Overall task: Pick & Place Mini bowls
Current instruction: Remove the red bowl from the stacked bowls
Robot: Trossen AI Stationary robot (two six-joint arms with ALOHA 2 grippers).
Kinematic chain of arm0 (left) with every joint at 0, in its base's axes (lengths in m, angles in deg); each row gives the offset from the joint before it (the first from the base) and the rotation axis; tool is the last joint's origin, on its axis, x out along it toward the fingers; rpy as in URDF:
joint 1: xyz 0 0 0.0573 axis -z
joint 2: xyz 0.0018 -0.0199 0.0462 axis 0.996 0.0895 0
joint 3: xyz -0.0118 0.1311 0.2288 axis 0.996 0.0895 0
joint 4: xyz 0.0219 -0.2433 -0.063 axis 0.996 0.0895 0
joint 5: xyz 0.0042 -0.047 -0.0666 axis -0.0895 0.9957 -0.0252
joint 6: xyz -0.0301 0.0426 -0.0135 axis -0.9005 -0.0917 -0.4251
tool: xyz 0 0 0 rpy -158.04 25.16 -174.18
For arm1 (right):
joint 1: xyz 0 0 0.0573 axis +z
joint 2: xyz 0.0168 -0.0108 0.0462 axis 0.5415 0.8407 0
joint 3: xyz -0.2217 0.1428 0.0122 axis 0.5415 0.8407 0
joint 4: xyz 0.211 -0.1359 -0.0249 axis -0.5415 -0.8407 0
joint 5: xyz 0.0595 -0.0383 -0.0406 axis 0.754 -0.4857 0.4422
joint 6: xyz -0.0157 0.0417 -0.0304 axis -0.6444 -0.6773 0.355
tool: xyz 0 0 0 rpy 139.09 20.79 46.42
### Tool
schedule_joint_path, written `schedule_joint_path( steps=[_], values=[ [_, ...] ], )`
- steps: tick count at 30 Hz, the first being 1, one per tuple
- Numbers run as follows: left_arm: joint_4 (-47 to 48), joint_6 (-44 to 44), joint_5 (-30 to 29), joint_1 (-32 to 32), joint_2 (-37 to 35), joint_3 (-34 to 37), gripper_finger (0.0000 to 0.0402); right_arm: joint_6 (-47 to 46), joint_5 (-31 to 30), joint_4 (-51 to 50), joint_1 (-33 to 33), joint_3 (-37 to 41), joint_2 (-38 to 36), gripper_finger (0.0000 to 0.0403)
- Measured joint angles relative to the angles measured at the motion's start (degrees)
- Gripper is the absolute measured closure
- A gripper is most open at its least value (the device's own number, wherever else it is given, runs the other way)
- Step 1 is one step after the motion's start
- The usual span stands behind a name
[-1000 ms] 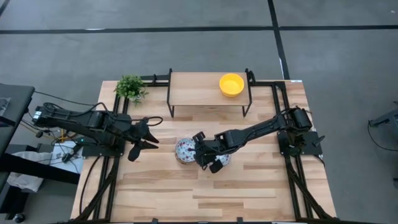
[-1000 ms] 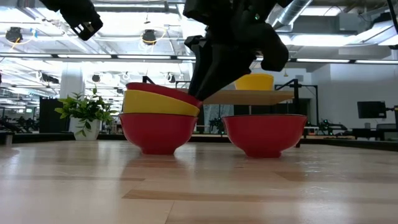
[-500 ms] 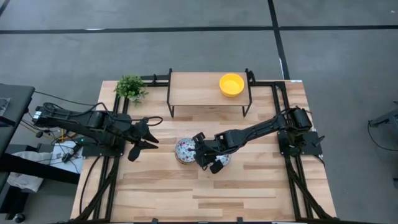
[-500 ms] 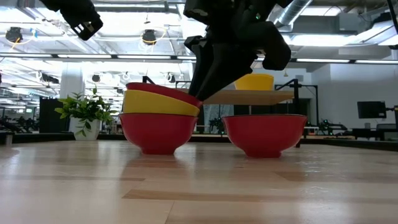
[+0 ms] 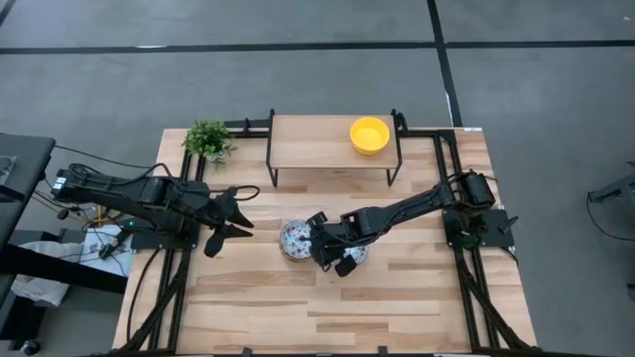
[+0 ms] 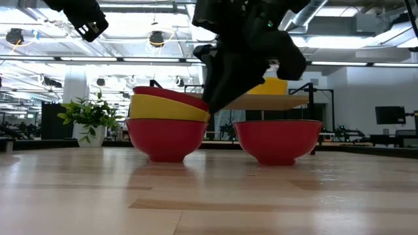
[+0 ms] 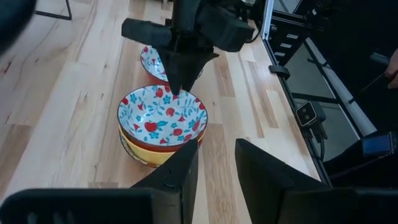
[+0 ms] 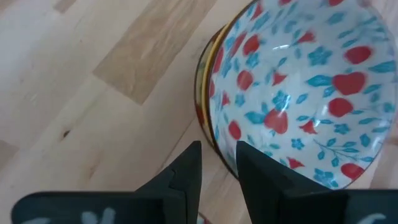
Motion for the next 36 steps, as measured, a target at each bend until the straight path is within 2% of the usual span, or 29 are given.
schedule_joint_path(
  steps=[13,25,32,36],
  values=[
    [-0.2,0.0,0.0,0.0,0.0,0.0,0.0296,0.0,-1.2,0.7,0.0,-0.1,0.8,0.0316],
    [-0.2,0.0,0.0,0.0,0.0,0.0,0.0296,0.3,-1.9,1.0,0.0,-0.2,0.6,0.0395],
    [-0.2,0.0,0.0,0.0,0.0,0.0,0.0296,4.1,-3.3,0.1,0.8,-0.4,0.7,0.0383],
    [-0.2,0.0,0.0,0.0,0.0,0.0,0.0296,4.4,-3.6,-0.2,1.1,-1.7,0.8,0.0396]
  ],
)
